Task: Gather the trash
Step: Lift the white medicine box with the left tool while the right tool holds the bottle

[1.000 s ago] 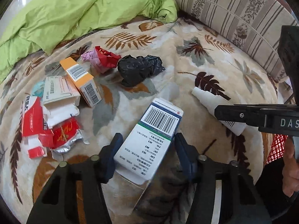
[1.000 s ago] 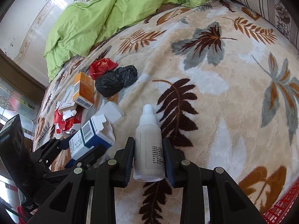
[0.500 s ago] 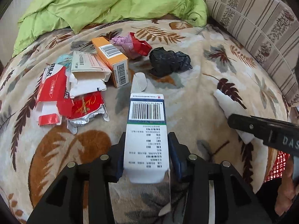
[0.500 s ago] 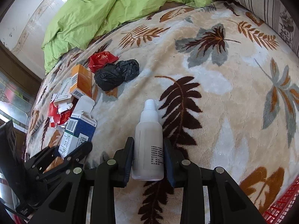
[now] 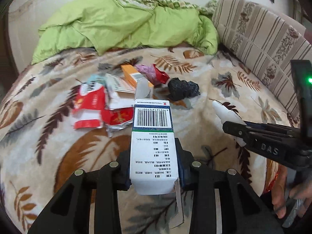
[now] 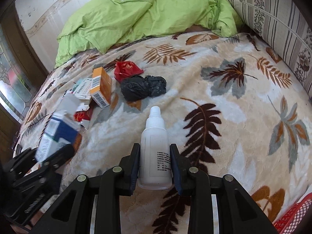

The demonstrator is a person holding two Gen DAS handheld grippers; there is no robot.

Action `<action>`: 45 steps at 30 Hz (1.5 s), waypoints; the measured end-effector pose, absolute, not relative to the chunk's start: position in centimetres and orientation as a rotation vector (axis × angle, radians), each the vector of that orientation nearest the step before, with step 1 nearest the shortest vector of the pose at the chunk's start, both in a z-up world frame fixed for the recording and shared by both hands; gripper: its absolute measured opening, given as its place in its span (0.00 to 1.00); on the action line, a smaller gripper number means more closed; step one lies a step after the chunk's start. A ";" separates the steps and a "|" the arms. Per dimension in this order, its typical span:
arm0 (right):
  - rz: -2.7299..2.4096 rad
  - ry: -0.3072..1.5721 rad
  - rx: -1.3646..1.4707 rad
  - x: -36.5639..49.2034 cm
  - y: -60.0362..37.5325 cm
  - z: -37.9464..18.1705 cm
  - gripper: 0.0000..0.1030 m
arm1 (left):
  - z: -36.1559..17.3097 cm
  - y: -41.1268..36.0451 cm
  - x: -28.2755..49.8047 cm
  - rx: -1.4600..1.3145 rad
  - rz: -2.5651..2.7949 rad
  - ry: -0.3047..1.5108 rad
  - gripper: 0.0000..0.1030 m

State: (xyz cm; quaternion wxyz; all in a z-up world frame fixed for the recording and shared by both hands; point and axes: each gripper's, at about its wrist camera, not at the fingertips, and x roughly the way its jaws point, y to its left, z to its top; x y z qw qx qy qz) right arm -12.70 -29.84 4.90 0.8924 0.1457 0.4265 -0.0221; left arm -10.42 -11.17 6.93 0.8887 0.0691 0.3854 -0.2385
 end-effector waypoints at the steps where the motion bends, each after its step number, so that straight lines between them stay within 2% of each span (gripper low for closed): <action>1: -0.030 0.875 0.297 -12.7 -29.6 5.1 0.31 | 7.1 -10.6 -10.9 0.139 -0.480 0.792 0.32; 10: 0.011 0.782 0.180 -13.0 -25.6 6.9 0.31 | 6.8 -7.6 -11.1 0.128 -0.328 0.719 0.32; 45: -0.012 0.788 0.215 -13.1 -27.0 6.7 0.31 | 6.6 -7.6 -10.2 0.137 -0.302 0.683 0.32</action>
